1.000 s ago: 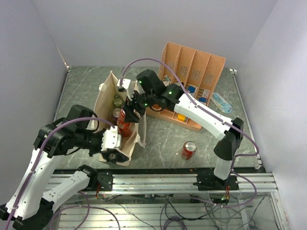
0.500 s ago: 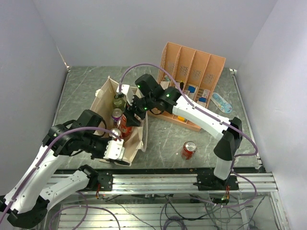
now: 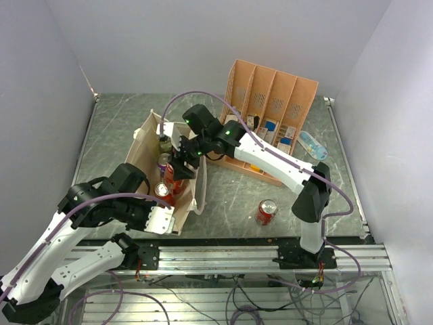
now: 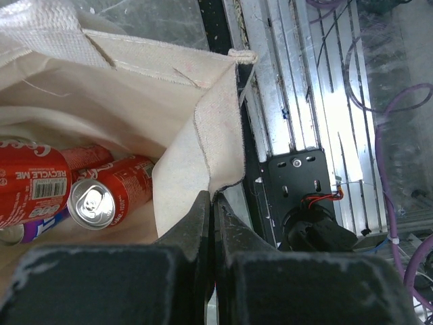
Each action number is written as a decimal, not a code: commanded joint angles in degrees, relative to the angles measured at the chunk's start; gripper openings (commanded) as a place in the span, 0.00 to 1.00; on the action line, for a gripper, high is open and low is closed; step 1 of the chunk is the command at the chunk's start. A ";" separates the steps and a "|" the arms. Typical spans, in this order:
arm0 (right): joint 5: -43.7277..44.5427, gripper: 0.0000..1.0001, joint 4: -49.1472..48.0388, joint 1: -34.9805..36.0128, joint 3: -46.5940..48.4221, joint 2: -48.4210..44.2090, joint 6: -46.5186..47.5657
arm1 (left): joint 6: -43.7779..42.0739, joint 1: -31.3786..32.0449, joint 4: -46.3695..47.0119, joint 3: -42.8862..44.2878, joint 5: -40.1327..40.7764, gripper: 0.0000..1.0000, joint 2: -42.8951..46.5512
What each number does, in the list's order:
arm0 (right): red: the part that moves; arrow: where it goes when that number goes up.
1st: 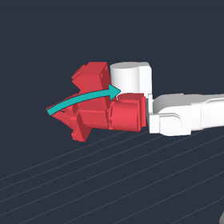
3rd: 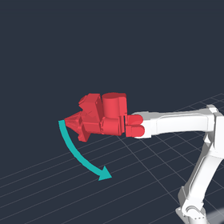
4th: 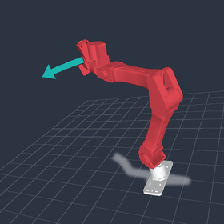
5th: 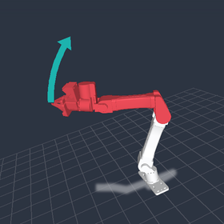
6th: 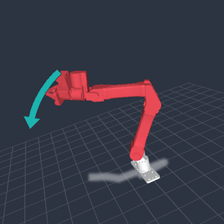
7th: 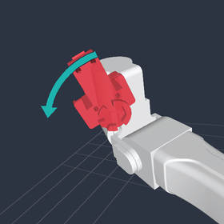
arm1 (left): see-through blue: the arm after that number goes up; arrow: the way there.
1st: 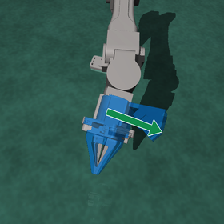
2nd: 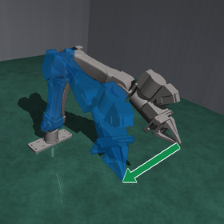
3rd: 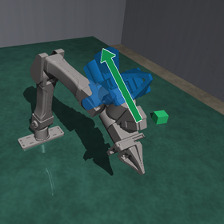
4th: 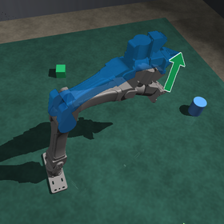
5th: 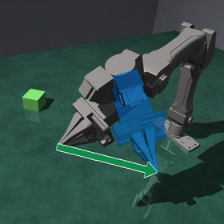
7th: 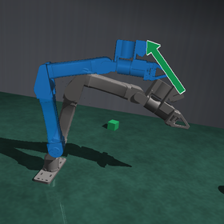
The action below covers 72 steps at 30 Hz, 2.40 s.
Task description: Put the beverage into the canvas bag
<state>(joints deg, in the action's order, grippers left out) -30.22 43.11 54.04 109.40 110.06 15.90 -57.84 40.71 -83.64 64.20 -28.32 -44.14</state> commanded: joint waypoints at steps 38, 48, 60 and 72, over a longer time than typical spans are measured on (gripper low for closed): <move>-6.24 0.00 6.57 3.71 0.22 -1.01 6.58 | 13.25 0.24 8.14 11.22 7.04 0.07 -2.37; -14.58 0.00 6.93 3.73 1.08 -0.26 6.62 | 13.36 -0.02 8.11 8.57 6.78 0.07 0.57; -14.23 0.00 1.50 5.16 -4.35 0.49 5.05 | 14.79 -3.53 11.93 5.72 4.68 0.07 2.07; -7.61 0.00 -6.13 7.35 -9.17 1.74 -0.19 | 15.06 -5.71 12.39 4.90 2.36 0.07 3.10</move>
<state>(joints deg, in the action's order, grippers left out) -38.04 41.85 60.05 101.58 111.48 18.76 -43.66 35.64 -73.45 69.04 -23.53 -41.60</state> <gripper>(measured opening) 0.651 0.072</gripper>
